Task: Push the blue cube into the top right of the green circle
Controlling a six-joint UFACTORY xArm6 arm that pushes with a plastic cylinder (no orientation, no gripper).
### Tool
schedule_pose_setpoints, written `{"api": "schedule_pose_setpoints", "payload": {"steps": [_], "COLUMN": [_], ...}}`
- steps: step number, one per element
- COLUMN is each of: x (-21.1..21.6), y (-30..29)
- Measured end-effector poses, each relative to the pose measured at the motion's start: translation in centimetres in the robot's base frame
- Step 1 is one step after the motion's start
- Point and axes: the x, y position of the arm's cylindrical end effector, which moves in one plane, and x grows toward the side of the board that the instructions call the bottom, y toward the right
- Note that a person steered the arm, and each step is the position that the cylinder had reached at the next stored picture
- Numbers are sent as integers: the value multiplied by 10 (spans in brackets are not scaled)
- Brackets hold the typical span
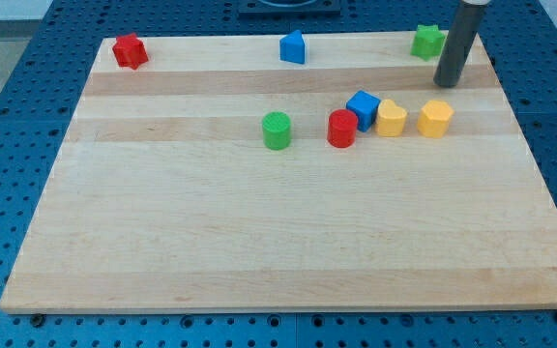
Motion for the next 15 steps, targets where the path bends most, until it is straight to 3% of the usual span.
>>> {"api": "schedule_pose_setpoints", "payload": {"steps": [10,15], "x": [66,72], "y": [-155,-253]}}
